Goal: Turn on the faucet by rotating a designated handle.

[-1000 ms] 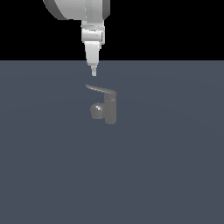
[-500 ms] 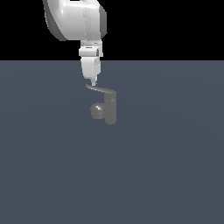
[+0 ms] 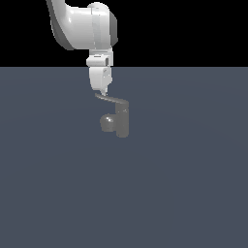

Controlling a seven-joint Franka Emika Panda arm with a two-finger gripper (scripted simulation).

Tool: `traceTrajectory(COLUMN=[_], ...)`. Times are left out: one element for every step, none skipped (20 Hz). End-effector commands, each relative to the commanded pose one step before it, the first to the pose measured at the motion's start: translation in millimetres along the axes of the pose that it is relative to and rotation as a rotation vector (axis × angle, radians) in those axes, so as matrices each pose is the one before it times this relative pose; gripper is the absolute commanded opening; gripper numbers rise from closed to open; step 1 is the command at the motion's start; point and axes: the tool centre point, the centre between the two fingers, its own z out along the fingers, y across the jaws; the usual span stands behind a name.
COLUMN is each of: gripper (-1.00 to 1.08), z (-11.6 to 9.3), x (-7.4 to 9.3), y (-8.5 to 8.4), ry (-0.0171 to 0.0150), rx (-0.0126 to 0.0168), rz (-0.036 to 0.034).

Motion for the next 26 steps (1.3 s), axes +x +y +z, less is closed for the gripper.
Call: traceTrajectory(gripper=[-1.0,-1.0,-1.0,-1.0,-1.0,-1.0,-1.0,-1.0,-1.0,-1.0,-1.0,-1.0,-1.0,-1.0,-1.0,-1.0,-1.0,-1.0,-1.0,-1.0,-1.0,-1.0,-1.0,-1.0,-1.0,-1.0], z=[0.0,0.02,0.02,0.02,0.02,0.02,0.02,0.02,0.02,0.02,0.02,0.02,0.02,-0.18,0.01,0.01,0.01,0.01,0.01,0.01,0.01,0.01,0.01,0.01,-0.15,0.01], x=[-0.46,-0.44,-0.44,-0.44,-0.45,-0.45,-0.46,-0.46,-0.47,-0.47,-0.47,-0.48,-0.48,-0.21,-0.49,-0.5,-0.5,-0.5,-0.51,-0.51,-0.52,-0.52,-0.53,-0.53,-0.28,-0.54], y=[2.32,2.36,2.38,2.4,2.43,2.45,2.47,2.49,2.51,2.53,2.55,2.57,2.59,2.6,2.63,2.65,2.67,2.69,2.71,2.73,2.75,2.77,2.79,2.81,2.8,2.84], ry=[0.00006,0.0,0.0,0.0,0.0,0.0,0.0,0.0,0.0,0.0,0.0,0.0,0.0,-0.00009,0.0,0.0,0.0,0.0,0.0,0.0,0.0,0.0,0.0,0.0,0.0,0.0], rx=[0.00007,0.0,0.0,0.0,0.0,0.0,0.0,0.0,0.0,0.0,0.0,0.0,0.0,0.00027,0.0,0.0,0.0,0.0,0.0,0.0,0.0,0.0,0.0,0.0,0.00027,0.0], rz=[0.00002,0.0,0.0,0.0,0.0,0.0,0.0,0.0,0.0,0.0,0.0,0.0,0.0,0.0004,0.0,0.0,0.0,0.0,0.0,0.0,0.0,0.0,0.0,0.0,0.00041,0.0])
